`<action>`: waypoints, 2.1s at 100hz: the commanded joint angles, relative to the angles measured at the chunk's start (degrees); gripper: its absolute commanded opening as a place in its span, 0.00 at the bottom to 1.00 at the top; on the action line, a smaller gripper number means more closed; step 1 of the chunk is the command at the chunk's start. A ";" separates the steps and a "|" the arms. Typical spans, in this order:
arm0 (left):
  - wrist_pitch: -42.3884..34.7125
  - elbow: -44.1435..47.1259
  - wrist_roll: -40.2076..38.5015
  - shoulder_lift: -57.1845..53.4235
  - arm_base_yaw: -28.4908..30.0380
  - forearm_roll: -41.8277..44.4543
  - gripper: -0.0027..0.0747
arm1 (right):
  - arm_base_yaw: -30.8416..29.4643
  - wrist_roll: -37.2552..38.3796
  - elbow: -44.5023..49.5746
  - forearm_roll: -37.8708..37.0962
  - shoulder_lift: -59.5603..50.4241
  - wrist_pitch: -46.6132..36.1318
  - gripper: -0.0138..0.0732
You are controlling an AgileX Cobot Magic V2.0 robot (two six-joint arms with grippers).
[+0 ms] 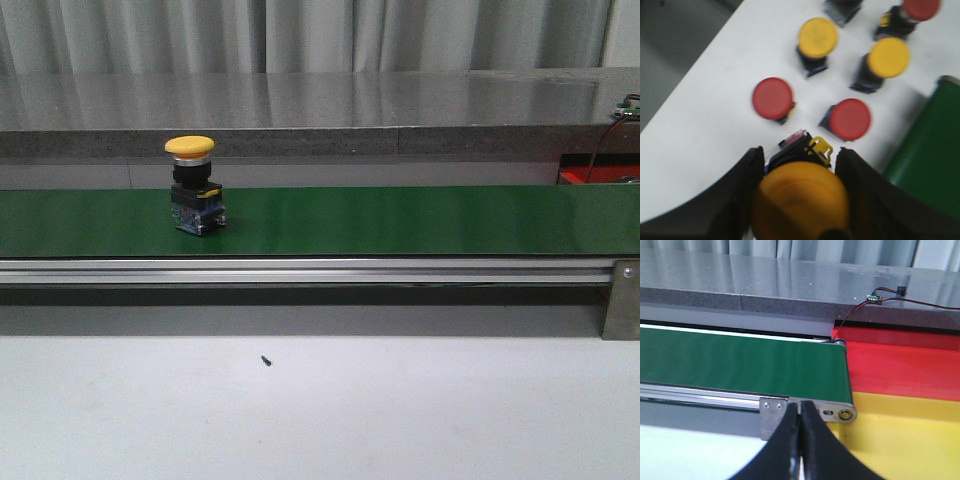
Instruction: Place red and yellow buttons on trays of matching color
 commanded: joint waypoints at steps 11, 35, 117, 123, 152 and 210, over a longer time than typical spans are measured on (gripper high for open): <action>0.76 -1.62 1.64 -4.93 -7.83 -3.14 0.17 | -0.27 -0.07 -1.09 -0.51 -1.01 -4.48 0.08; 0.23 -1.52 1.64 -2.57 -17.58 -3.40 0.17 | -0.27 -0.07 -1.09 -0.51 -1.01 -4.48 0.08; 1.25 -3.45 3.06 2.99 -22.34 -8.38 0.90 | -0.27 -0.07 -1.09 -0.51 -1.01 -4.48 0.08; 1.67 -4.51 4.38 1.92 -22.34 -10.11 0.90 | -0.27 -0.07 -1.09 -0.51 -1.01 -4.48 0.08; 0.22 -4.79 7.70 -9.11 -27.25 -11.90 0.90 | -0.27 -0.07 -1.09 -0.51 -1.01 -4.48 0.08; -19.17 30.73 10.41 -47.77 -35.93 -11.81 0.76 | -0.27 -0.07 -1.14 -0.51 -1.01 -11.52 0.08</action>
